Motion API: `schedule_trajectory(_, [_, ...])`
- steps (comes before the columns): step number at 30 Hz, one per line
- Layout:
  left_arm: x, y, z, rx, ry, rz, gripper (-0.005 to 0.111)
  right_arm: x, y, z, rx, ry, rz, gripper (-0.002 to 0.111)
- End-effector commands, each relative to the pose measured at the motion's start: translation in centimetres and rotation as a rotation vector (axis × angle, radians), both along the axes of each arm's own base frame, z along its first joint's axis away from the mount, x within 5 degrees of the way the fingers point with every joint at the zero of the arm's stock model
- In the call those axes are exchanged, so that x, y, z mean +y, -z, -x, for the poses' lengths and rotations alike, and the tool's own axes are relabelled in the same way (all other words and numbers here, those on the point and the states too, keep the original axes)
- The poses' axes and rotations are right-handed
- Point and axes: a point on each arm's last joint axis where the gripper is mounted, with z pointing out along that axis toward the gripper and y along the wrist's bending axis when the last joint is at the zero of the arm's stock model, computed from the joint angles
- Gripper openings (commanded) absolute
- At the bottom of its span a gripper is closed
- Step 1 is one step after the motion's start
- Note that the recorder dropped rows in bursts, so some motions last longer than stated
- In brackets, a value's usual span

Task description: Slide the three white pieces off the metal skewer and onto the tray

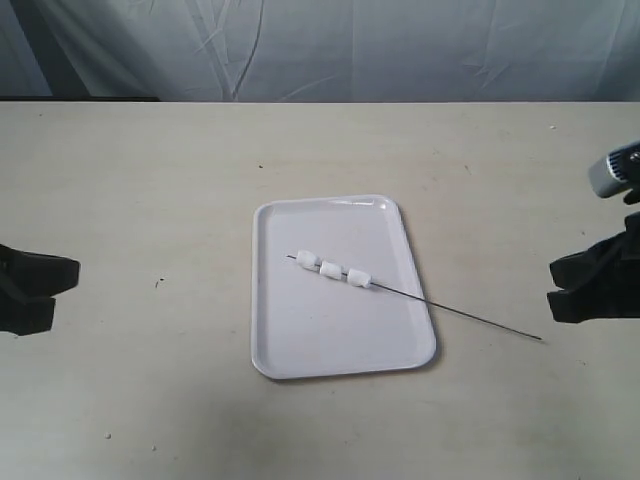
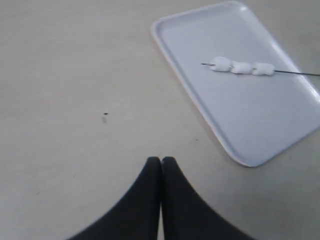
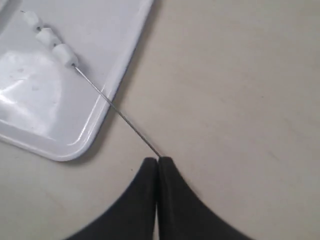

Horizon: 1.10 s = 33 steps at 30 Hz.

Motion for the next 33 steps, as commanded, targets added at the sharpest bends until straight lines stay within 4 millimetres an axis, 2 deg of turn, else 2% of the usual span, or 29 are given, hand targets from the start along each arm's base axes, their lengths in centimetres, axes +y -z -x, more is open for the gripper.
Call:
schedule_trajectory(1, [-0.6,0.9,-1.1,0.012,0.090,0.017,0.008,0.4,0.6,-1.8,0.039,-0.120,0.049,0.012])
schedule_trajectory(5, [-0.9,1.9,-2.1,0.039,0.127,0.054,0.026,0.9,2.6,-3.4,0.167,-0.235,0.046,0.034])
schedule_trajectory(8, [-1.4,2.3,-3.0,0.024,0.185,0.096,0.036,1.5,4.0,-4.5,0.219,-0.320,0.008,0.038])
schedule_trajectory(11, [-1.5,2.4,-4.0,-0.013,0.228,0.088,0.036,2.1,4.9,-5.3,0.236,-0.411,-0.020,0.036])
schedule_trajectory(16, [-1.6,3.1,-5.5,-0.109,0.339,0.003,0.036,2.2,5.7,-6.7,0.171,-0.525,0.035,0.035])
schedule_trajectory(21, [-1.5,4.6,-6.7,-0.100,0.391,-0.024,0.036,2.2,6.4,-7.8,0.140,-0.586,0.065,0.035])
schedule_trajectory(25, [-1.7,5.5,-7.3,-0.157,0.448,-0.040,0.036,2.5,7.3,-8.4,0.145,-0.604,0.036,0.036])
schedule_trajectory(28, [-1.8,5.6,-7.8,-0.155,0.386,0.014,0.036,2.6,8.2,-8.6,0.165,-0.607,0.018,0.040])
schedule_trajectory(33, [-1.7,5.3,-8.3,-0.165,0.308,0.068,0.036,2.6,9.3,-8.8,0.171,-0.625,0.017,0.041])
